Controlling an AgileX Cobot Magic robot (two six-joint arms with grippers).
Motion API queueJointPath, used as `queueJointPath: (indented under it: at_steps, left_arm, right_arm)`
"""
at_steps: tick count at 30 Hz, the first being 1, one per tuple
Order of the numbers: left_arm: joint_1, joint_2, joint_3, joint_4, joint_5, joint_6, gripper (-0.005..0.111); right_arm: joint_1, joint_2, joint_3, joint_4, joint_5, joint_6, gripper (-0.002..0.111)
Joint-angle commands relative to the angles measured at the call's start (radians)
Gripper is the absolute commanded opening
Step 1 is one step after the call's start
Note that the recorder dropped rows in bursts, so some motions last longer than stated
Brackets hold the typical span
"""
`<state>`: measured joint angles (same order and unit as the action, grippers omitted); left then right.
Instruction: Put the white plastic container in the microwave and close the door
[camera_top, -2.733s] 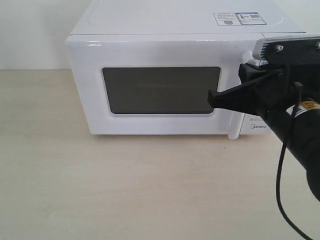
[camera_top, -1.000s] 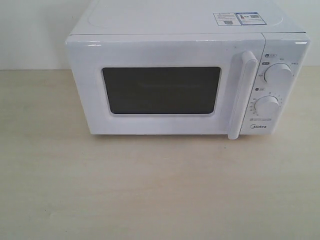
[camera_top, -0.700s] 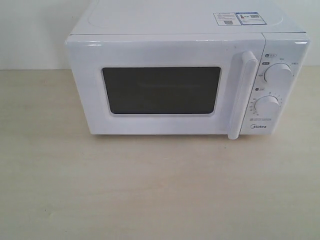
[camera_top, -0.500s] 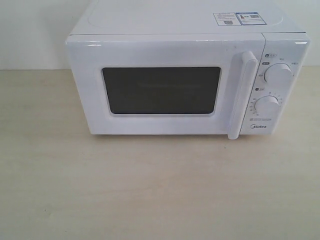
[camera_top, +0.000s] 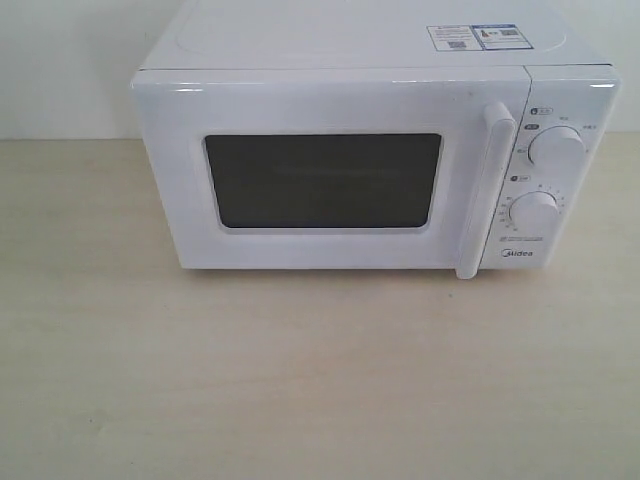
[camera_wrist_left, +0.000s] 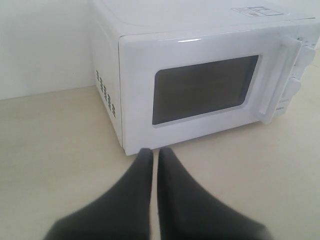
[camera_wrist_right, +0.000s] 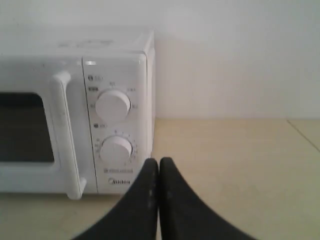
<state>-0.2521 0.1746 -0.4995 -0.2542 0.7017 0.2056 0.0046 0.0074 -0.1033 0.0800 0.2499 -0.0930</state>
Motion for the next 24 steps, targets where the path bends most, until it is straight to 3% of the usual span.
queueJointPath:
  at_steps: [1, 7, 24]
  left_arm:
    - [-0.002, -0.004, 0.003, 0.004, -0.002, 0.002, 0.004]
    - [-0.002, -0.004, 0.003, 0.004, -0.002, 0.002, 0.004]
    - [-0.002, -0.004, 0.003, 0.004, -0.002, 0.004, 0.004]
  right_arm:
    - [-0.011, -0.007, 0.044, -0.008, 0.084, 0.006, 0.0]
    - [-0.011, -0.007, 0.103, -0.008, 0.089, 0.099, 0.0]
    - [-0.011, -0.007, 0.103, -0.016, 0.091, 0.084, 0.0]
